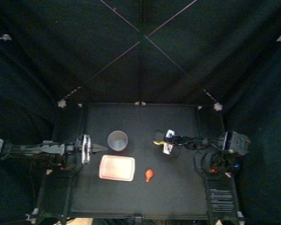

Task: Pick the corn then place it on the pink plate
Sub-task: Place corn on the pink plate

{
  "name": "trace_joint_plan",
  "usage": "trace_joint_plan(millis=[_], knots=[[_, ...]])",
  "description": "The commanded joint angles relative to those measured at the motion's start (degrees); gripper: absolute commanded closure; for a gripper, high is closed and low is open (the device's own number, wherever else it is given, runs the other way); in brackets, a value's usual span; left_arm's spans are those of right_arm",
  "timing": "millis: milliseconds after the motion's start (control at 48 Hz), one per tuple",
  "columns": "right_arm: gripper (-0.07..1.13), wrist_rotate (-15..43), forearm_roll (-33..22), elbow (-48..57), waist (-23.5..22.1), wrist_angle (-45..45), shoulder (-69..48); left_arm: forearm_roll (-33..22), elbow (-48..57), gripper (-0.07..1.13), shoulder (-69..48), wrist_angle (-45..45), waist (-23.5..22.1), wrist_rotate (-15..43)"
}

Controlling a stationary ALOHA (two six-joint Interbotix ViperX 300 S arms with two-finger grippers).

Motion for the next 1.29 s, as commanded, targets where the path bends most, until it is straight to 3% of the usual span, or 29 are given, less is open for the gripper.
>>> trace_joint_plan(millis=[21,312,583,792,1083,1292], knots=[[0.46,0.1,0.6,-2.1,0.6,-0.1,-1.0,0.0,-0.9,1.09,0.2,-0.3,0.1,0.0],[0.46,0.1,3.1,-14.0,13.4,2.6,0.2,0.0,-0.8,1.09,0.2,-0.3,0.4,0.0],[0.46,0.1,3.8,-25.1,21.1,5.1,6.9,-0.1,-0.9,1.09,0.2,-0.3,0.4,0.0],[0.46,0.0,4.6,-33.9,24.3,5.2,15.3,0.0,-0.9,1.09,0.0,-0.3,0.6,0.0],[0.46,-0.4,4.7,-44.2,24.9,7.6,23.6,0.1,-0.9,1.09,0.0,-0.3,1.6,0.1],[0.38,-0.4,5.1,-48.0,25.8,7.7,25.5,0.2,-0.9,1.09,-0.4,-0.3,2.8,0.2]])
